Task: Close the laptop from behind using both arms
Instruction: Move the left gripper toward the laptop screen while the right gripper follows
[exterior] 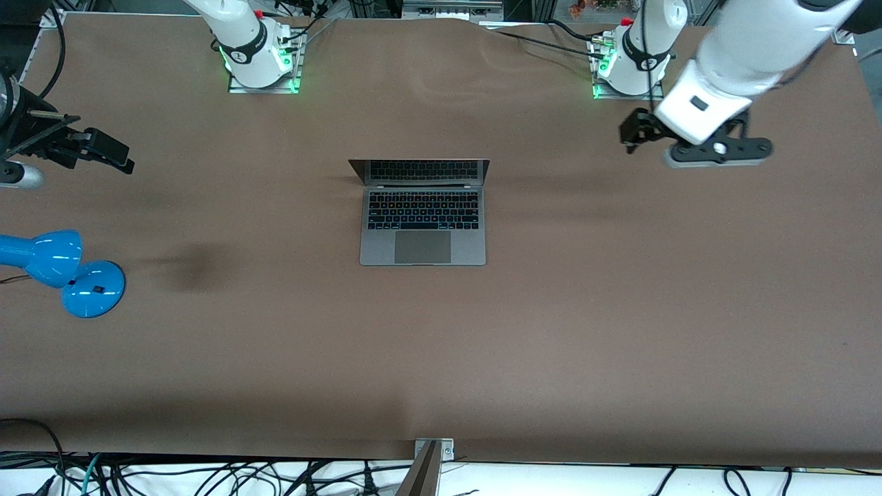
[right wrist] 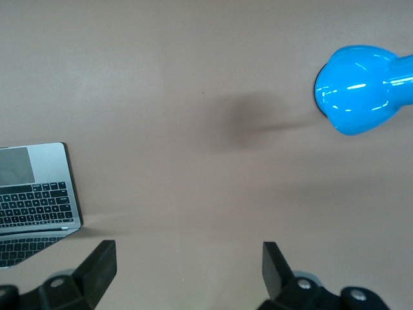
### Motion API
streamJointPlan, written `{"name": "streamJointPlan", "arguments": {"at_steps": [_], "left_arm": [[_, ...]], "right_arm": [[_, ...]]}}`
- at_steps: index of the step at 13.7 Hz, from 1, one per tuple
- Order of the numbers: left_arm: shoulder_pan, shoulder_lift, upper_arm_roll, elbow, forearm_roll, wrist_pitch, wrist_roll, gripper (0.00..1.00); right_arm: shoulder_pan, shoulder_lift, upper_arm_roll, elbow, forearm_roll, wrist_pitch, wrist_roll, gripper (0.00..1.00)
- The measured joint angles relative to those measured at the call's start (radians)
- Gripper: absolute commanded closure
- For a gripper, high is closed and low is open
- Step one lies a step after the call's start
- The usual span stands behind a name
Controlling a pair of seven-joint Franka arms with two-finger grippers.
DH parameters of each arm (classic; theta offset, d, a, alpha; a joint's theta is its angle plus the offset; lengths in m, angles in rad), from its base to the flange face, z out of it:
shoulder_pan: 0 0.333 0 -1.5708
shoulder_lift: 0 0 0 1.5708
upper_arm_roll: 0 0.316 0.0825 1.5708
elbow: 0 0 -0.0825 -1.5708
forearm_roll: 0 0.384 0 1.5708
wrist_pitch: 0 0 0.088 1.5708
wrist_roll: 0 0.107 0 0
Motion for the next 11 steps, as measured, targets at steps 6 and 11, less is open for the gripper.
{"name": "streamJointPlan", "arguments": {"at_steps": [6,11], "left_arm": [[-0.007,0.084,-0.141,0.048,-0.03,0.002,-0.251,0.0],[-0.122,0.177,-0.178,0.109,-0.032,0.005,-0.432,0.0]], "right_arm": [[0.0,0.001,0.0,0.0,0.0,0.0,0.0,0.0],[0.019,0.002,0.009,0.0,0.004,-0.054,-0.002,0.0]]}}
